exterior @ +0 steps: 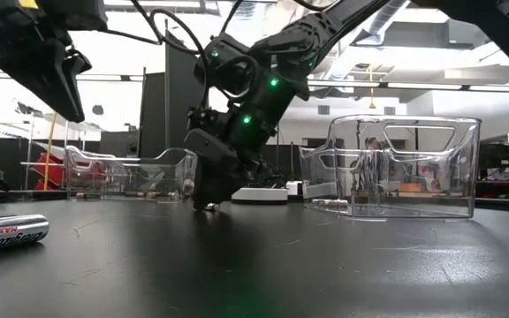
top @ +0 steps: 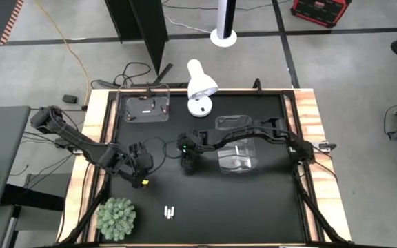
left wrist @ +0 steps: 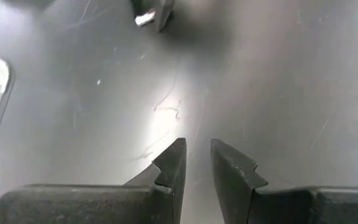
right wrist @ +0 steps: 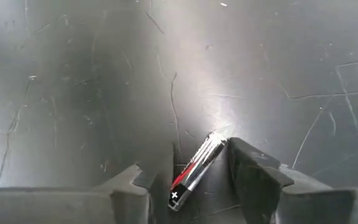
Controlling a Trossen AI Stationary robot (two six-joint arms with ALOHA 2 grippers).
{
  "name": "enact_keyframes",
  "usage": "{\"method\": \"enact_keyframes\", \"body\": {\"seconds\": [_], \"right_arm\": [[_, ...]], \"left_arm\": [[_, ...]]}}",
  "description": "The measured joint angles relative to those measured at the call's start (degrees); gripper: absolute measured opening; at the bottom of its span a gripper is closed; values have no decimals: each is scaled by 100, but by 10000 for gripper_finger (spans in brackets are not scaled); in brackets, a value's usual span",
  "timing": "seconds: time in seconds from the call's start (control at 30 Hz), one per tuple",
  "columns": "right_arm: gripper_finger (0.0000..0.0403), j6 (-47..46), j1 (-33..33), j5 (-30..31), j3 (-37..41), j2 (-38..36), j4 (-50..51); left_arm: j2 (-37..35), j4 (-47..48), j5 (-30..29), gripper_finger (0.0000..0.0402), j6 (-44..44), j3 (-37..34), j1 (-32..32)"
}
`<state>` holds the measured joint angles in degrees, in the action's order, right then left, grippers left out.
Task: Sort batteries
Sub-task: Put the silver battery into the bottom transparent bin
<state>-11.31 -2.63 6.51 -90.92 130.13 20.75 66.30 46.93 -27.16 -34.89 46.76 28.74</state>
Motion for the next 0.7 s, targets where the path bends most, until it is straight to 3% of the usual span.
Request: {"method": "enact_keyframes", "body": {"seconds": [0.4,0.7], "right_arm": [[62,-397,236,53,3,-25,163],[39,-557,318,71,10,-27,180]], "left_arm": [[119,153,156,70,-430,0,3],[680,946,217,70,-1021,0,1]]}}
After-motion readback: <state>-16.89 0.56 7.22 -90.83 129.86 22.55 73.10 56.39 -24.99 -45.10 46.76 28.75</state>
